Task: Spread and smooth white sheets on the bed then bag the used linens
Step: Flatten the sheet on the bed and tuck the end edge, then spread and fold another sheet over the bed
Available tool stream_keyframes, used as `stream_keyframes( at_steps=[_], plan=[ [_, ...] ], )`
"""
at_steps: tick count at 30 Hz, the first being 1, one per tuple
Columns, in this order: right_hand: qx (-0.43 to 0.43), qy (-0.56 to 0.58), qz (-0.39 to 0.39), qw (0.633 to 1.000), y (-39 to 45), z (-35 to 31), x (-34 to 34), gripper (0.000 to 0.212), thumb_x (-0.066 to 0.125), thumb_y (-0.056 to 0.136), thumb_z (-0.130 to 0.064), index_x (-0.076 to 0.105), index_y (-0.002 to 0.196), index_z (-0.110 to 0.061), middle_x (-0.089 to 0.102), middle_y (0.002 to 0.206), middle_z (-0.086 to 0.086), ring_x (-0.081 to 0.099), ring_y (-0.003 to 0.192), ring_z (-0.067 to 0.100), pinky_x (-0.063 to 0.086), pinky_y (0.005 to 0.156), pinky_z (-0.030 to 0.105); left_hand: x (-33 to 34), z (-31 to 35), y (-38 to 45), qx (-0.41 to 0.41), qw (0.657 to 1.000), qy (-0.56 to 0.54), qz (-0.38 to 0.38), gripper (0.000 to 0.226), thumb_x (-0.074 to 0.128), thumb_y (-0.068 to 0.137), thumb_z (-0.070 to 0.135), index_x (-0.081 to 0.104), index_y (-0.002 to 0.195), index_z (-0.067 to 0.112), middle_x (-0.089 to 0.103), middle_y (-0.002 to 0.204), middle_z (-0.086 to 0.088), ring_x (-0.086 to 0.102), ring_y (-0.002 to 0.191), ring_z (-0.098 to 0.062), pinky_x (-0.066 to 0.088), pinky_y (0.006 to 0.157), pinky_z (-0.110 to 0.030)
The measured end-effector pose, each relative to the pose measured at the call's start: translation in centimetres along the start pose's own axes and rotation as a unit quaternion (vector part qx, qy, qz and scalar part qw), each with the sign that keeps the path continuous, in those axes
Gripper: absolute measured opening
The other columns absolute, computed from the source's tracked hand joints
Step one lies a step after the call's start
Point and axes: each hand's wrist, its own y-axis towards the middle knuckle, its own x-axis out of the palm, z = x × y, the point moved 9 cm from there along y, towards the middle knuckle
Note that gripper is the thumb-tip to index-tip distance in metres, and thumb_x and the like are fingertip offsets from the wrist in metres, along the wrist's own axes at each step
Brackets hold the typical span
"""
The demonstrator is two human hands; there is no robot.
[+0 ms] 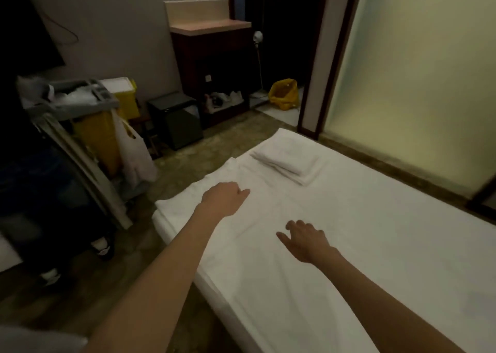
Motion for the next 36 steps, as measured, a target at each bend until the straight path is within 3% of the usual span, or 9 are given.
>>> stream_keyframes(
  at_steps=[5, 10, 15, 21, 27, 32, 36],
  plan=[
    [-0.015, 0.025, 0.071, 0.997, 5.2, -7.0, -7.1, 0.057, 0.028, 0.100, -0.055, 0.040, 0.139, -0.015, 0.045, 0.141, 0.009, 0.044, 0.128, 0.030, 0.035, 0.106, 0.047, 1.0, -6.8, 3.8, -0.007, 0.998, 0.047, -0.034, 0.055, 0.029, 0.100, 0.055, 0.059, 0.121, 0.014, 0.060, 0.125, -0.007, 0.055, 0.114, -0.026, 0.043, 0.101, -0.040],
    [-0.020, 0.076, 0.139, 0.987, 10.9, -15.8, -12.7, 0.055, 0.030, 0.100, -0.054, 0.044, 0.136, -0.015, 0.047, 0.139, 0.009, 0.046, 0.125, 0.029, 0.037, 0.104, 0.049, 0.4, -13.2, 7.8, 0.030, 0.991, 0.111, -0.067, 0.057, 0.025, 0.101, 0.055, 0.056, 0.124, 0.014, 0.059, 0.128, -0.005, 0.055, 0.116, -0.023, 0.039, 0.104, -0.035],
    [0.016, 0.056, 0.116, 0.992, 16.2, -22.4, -12.6, 0.056, 0.027, 0.100, -0.053, 0.039, 0.140, -0.015, 0.044, 0.142, 0.010, 0.043, 0.129, 0.031, 0.033, 0.107, 0.049, -1.9, -18.5, 13.1, 0.060, 0.979, 0.169, -0.099, 0.060, 0.025, 0.101, 0.054, 0.055, 0.125, 0.009, 0.060, 0.127, -0.011, 0.056, 0.117, -0.025, 0.041, 0.104, -0.036],
    [0.065, 0.037, 0.025, 0.997, 22.8, -23.7, -6.8, 0.055, 0.027, 0.100, -0.053, 0.041, 0.137, -0.014, 0.045, 0.140, 0.011, 0.044, 0.126, 0.031, 0.034, 0.104, 0.046, -7.8, -20.2, 20.6, 0.071, 0.984, 0.133, -0.096, 0.051, 0.031, 0.101, 0.051, 0.056, 0.123, 0.012, 0.061, 0.121, -0.008, 0.058, 0.109, -0.023, 0.046, 0.099, -0.038],
    [0.083, 0.042, -0.046, 0.995, 30.1, -23.2, -3.2, 0.057, 0.027, 0.101, -0.052, 0.039, 0.138, -0.011, 0.043, 0.142, 0.013, 0.042, 0.129, 0.033, 0.033, 0.105, 0.048, -12.9, -20.4, 29.3, 0.073, 0.992, 0.103, -0.028, 0.032, 0.036, 0.101, 0.049, 0.053, 0.097, 0.021, 0.059, 0.095, 0.000, 0.057, 0.086, -0.013, 0.045, 0.080, -0.028],
    [0.108, 0.035, -0.041, 0.993, 35.8, -23.3, -5.9, 0.057, 0.029, 0.101, -0.051, 0.037, 0.141, -0.012, 0.042, 0.144, 0.013, 0.041, 0.130, 0.032, 0.033, 0.105, 0.047, -11.5, -22.6, 34.7, 0.096, 0.989, 0.099, -0.050, 0.034, 0.037, 0.101, 0.046, 0.055, 0.100, 0.017, 0.059, 0.092, -0.001, 0.057, 0.084, -0.014, 0.048, 0.083, -0.029],
    [0.134, 0.049, 0.025, 0.989, 41.1, -23.7, -11.3, 0.058, 0.029, 0.100, -0.052, 0.037, 0.142, -0.013, 0.042, 0.143, 0.013, 0.042, 0.130, 0.033, 0.033, 0.106, 0.047, -8.9, -24.9, 39.6, 0.139, 0.973, 0.148, -0.105, 0.043, 0.035, 0.102, 0.046, 0.058, 0.113, 0.012, 0.061, 0.109, -0.007, 0.058, 0.107, -0.023, 0.046, 0.096, -0.036]
  ],
)
